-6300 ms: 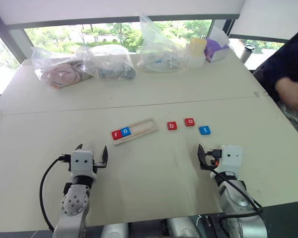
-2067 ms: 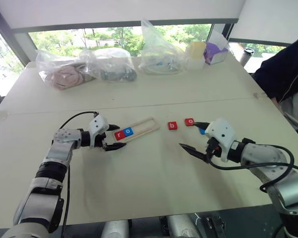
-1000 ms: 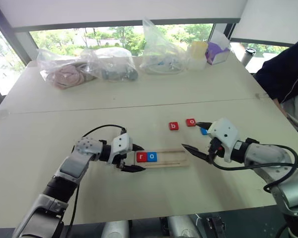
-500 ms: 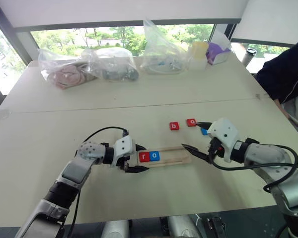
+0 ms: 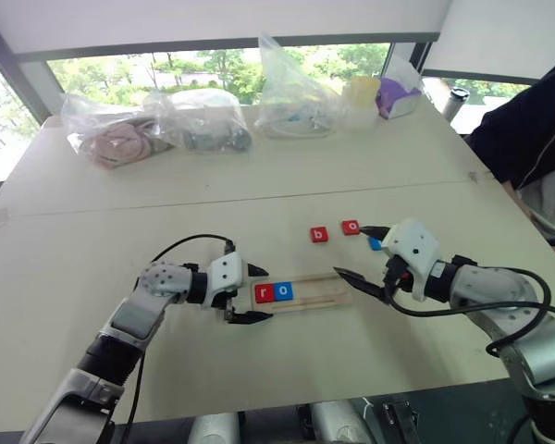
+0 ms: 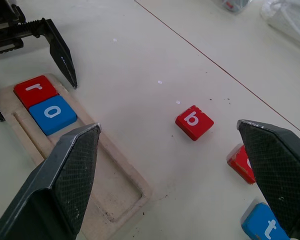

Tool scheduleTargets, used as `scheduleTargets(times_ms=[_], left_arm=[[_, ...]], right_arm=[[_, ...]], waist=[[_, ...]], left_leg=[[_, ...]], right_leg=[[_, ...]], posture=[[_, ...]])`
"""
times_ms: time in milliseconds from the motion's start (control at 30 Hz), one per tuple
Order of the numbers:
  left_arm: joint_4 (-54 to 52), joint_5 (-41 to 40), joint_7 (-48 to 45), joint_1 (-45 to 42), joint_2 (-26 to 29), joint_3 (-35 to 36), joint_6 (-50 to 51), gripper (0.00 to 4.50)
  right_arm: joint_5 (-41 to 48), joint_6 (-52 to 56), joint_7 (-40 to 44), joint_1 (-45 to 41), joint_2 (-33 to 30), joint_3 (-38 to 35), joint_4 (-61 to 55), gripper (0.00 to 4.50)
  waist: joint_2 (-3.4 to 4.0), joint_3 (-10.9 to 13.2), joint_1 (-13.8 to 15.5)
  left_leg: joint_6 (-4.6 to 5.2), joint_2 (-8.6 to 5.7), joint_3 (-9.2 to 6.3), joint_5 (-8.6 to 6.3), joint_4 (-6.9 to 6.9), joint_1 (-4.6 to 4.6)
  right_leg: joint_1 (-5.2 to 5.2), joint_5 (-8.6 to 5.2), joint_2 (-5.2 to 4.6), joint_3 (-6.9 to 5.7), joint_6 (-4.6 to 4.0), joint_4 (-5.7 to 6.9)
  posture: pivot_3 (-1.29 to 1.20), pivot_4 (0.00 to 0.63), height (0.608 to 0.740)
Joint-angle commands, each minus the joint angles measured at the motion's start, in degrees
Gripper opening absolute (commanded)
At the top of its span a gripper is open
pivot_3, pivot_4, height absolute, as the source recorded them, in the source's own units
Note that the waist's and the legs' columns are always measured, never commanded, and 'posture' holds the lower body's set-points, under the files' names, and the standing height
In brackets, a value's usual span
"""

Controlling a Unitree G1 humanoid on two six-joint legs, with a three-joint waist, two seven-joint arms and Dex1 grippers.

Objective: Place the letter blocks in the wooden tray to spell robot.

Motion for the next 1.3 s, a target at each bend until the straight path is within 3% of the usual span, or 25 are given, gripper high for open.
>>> scheduleTargets(times_ms=[33, 233, 433, 667, 900, 1300], left_arm=[[2.3, 1.7, 0.3, 2.7, 4.6, 2.2, 0.9, 4.48], [2.1, -0.7, -0.6, 7.9, 12.0, 6.9, -0.8, 4.48], [-3.4, -8.9, -2.6, 13.2, 16.8, 13.9, 3.9, 4.48], [-13.3, -15.7, -3.1, 13.8, 17.8, 17.6, 12.3, 4.48], [-20.3, -22.5, -1.7, 12.3, 16.1, 19.6, 19.4, 4.48], [-24.7, -27.8, -1.0, 10.6, 15.8, 21.5, 23.0, 4.48]], right_arm=[[1.3, 1.0, -1.3, -1.5, 1.9, 0.0, -1.1, 4.50], [1.1, 3.7, -4.8, -4.0, 6.8, 2.0, 1.3, 4.50], [-1.1, 12.7, -14.4, -12.3, 15.9, 5.5, 6.9, 4.50], [-2.4, 19.0, -20.8, -17.5, 23.7, 8.3, 11.9, 4.50], [-6.5, 17.9, -23.8, -18.6, 26.1, 11.1, 18.4, 4.50], [-8.9, 17.0, -27.8, -21.3, 31.9, 7.9, 28.5, 4.50]], waist=[[0.00, 0.0, -0.5], [-0.03, 0.0, -1.4], [0.00, 0.0, -2.2], [-0.10, 0.1, -1.8], [-0.10, 0.1, -1.0], [-0.10, 0.1, -1.1]], left_leg=[[0.00, 0.04, -0.01, 0.00, -0.02, 0.01], [0.00, 0.33, -0.02, 0.00, -0.17, 0.13], [0.00, 0.45, -0.03, 0.00, -0.23, -0.01], [0.00, 0.33, 0.04, 0.00, -0.22, -0.33], [-0.01, 0.26, 0.06, 0.00, -0.08, -0.64], [-0.01, 0.23, 0.01, 0.01, -0.05, -0.85]], right_leg=[[-0.01, 0.01, 0.04, -0.01, -0.02, 0.00], [-0.05, 0.09, 0.27, -0.01, -0.17, 0.03], [-0.35, 0.08, 0.30, -0.01, -0.42, 0.15], [-0.60, 0.04, 0.15, -0.02, -0.33, 0.15], [-0.82, 0.02, 0.11, -0.03, -0.31, 0.14], [-1.01, 0.24, 0.17, -0.06, -0.31, 0.15]], posture=[[0.00, 0.150, 0.740], [0.00, 0.150, 0.740], [0.00, 0.150, 0.740], [0.00, 0.150, 0.740], [0.00, 0.150, 0.740], [0.00, 0.150, 0.740]])
